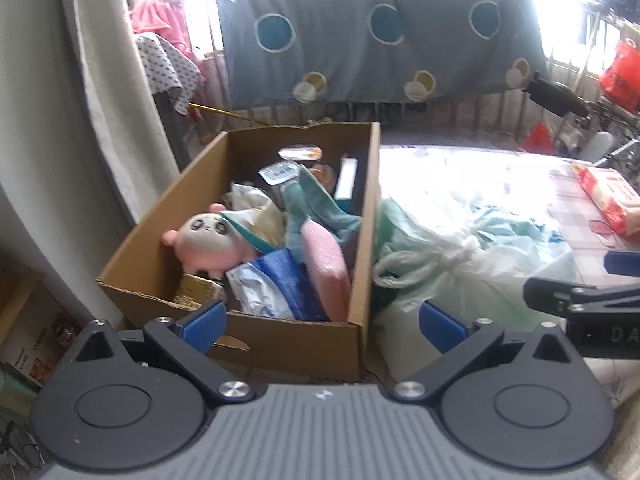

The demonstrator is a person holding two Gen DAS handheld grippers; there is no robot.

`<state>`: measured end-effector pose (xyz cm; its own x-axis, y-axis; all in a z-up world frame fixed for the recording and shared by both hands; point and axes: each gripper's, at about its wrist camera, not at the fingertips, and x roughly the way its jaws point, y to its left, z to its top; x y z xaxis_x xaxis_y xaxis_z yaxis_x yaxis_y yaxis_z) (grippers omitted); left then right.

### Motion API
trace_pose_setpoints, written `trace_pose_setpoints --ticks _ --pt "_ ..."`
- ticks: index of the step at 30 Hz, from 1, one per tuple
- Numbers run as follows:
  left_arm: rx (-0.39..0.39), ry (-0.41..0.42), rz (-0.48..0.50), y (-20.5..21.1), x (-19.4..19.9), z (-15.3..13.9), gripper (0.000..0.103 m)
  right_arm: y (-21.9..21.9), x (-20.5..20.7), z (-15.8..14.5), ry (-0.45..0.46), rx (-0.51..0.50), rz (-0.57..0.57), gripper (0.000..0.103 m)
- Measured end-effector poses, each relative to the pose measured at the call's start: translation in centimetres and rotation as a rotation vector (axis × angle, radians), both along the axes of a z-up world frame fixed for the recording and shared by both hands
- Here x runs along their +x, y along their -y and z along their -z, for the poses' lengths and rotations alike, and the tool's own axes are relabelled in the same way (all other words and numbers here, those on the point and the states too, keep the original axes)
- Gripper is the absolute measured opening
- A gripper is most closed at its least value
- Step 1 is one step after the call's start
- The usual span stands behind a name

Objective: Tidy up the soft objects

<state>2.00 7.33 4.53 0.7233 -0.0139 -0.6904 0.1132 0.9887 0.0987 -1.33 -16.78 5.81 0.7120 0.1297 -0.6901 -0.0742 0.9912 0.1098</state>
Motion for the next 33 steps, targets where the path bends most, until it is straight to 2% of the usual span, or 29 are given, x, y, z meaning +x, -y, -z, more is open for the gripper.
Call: trace_pose_setpoints --ticks 6,21,33 --pt "-0.013 -0.035 0.035 0.1 0.2 0.5 0.103 0.0 -0.4 0.0 -0.004 -0.007 0.007 0.102" --pt "0.051 -0.074 0.047 -0.6 1.0 1.1 0.103 0.6 -0.6 0.4 -0.034 -0.018 0.050 0.102" --pt "0.035 -0.110 0.054 -1.4 1.7 1.9 0.103 0.0 -0.4 0.6 -0.049 -0.026 0.044 0.102"
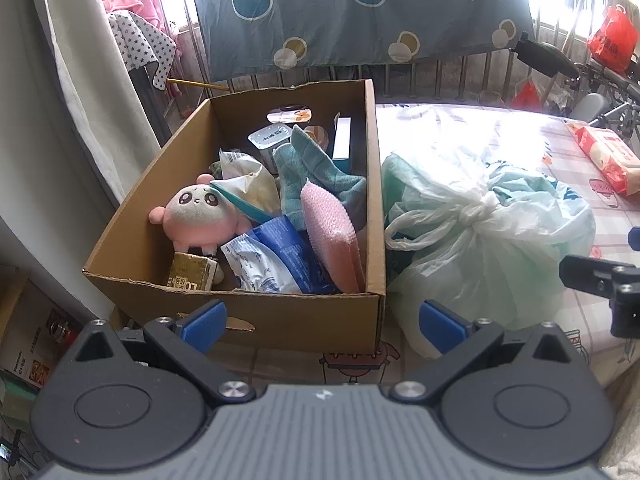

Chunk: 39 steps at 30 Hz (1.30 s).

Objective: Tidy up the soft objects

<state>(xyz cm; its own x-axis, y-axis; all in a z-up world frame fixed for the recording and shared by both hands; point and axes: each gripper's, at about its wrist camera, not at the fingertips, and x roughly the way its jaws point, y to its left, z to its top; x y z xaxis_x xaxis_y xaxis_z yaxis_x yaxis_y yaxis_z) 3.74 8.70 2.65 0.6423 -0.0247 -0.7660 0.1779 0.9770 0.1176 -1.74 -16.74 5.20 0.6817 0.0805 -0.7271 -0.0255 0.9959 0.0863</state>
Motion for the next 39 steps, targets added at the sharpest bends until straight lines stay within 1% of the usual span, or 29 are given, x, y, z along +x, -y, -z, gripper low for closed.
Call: trace_pose_setpoints --ticks 5,26,39 --pt "-0.003 -0.008 0.000 -0.07 0.10 0.22 0.103 -0.04 0.15 0.20 -0.009 0.000 0.004 0.102" --pt "-0.007 0.006 0.025 0.63 0.19 -0.32 0.103 -0.03 0.31 0.67 -0.030 0.011 0.001 0.102" --pt "-0.008 0.007 0.016 0.53 0.20 -0.53 0.103 0.21 0.33 0.59 -0.027 0.020 -0.003 0.102"
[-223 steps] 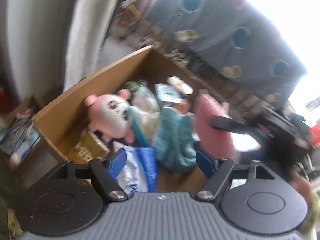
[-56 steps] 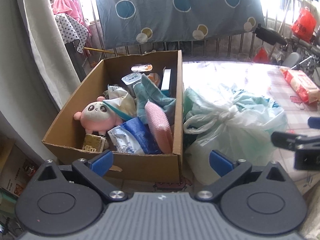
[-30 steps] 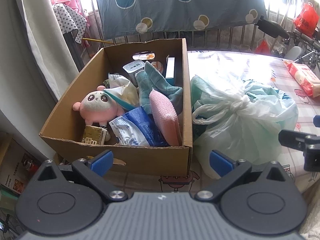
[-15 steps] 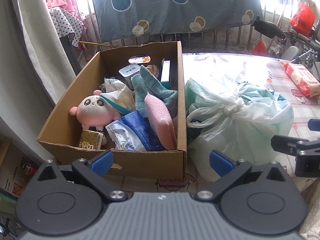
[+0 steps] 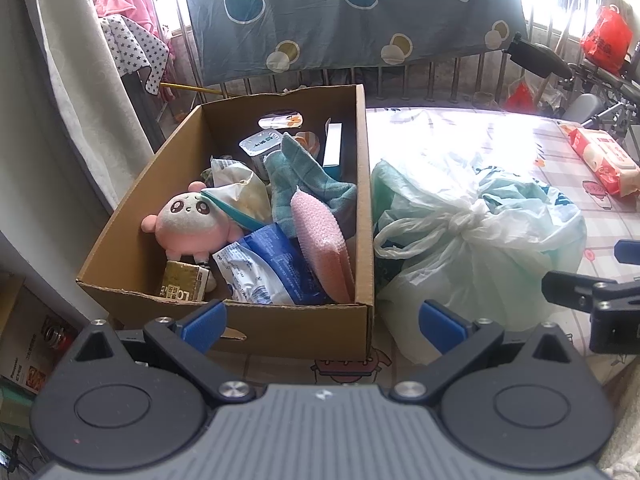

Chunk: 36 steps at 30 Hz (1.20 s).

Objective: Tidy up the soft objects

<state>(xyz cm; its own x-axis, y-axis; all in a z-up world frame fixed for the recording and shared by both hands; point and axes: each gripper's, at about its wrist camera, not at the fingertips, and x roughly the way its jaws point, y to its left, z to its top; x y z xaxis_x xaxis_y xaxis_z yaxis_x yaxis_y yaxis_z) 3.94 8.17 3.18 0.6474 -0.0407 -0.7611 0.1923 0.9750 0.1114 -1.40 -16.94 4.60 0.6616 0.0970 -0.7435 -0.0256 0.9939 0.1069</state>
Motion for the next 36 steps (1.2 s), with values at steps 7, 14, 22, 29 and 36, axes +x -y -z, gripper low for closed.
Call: trace_pose_setpoints --ticks 7,14,22,29,36 --pt "0.002 0.000 0.003 0.02 -0.03 0.03 0.103 -0.24 0.05 -0.04 0.001 -0.002 -0.008 0.102" --pt "0.001 0.004 0.006 0.10 -0.12 -0.09 0.103 -0.31 0.11 -0.09 0.003 -0.001 -0.007 0.102" --pt "0.001 0.003 0.007 0.09 -0.09 -0.10 0.103 -0.43 0.05 -0.09 0.003 -0.002 -0.014 0.102" --pt "0.002 0.004 0.007 0.12 -0.11 -0.10 0.103 -0.39 0.04 -0.05 0.002 0.001 -0.010 0.102" --pt "0.002 0.002 0.005 0.02 -0.12 -0.08 0.103 -0.42 0.00 0.01 0.002 0.001 -0.015 0.102"
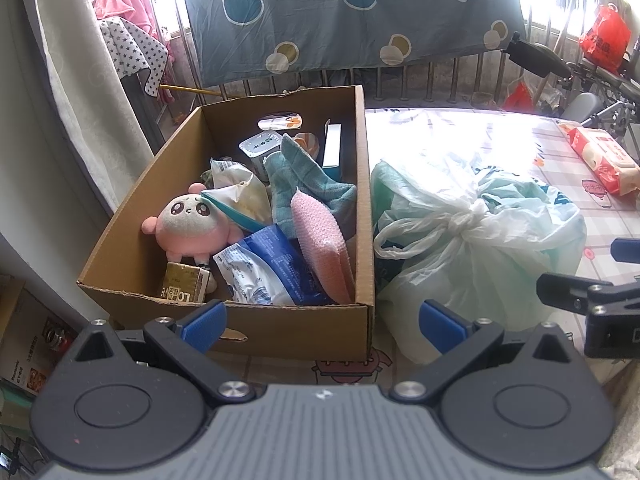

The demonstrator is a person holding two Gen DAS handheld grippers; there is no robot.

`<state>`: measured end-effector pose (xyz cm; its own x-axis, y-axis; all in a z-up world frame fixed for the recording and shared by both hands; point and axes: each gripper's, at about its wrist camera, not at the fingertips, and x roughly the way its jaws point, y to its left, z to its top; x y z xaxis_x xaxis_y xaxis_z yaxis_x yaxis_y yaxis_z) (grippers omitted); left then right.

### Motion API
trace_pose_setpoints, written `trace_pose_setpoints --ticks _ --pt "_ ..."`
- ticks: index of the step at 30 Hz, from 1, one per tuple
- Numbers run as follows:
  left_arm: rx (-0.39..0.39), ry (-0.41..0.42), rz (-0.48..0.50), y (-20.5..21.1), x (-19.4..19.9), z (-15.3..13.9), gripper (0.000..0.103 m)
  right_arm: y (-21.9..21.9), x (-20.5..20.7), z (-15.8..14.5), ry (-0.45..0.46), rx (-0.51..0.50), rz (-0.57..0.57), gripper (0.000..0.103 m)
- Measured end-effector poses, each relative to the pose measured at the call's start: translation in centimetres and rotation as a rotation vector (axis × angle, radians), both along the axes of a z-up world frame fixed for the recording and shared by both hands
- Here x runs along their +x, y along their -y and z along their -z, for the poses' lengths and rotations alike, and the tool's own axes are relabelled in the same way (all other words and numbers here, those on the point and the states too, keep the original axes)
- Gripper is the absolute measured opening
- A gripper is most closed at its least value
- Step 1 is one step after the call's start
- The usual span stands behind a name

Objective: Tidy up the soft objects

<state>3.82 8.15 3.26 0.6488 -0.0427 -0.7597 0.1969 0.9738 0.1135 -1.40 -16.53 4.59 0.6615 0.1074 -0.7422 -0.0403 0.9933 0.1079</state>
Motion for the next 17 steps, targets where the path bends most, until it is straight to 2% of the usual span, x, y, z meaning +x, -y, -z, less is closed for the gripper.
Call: trace_pose_setpoints --ticks 17 --pt "0.002 -0.004 0.000 0.01 0.04 0.13 0.103 0.09 0.07 0.27 -0.003 0.005 0.002 0.102"
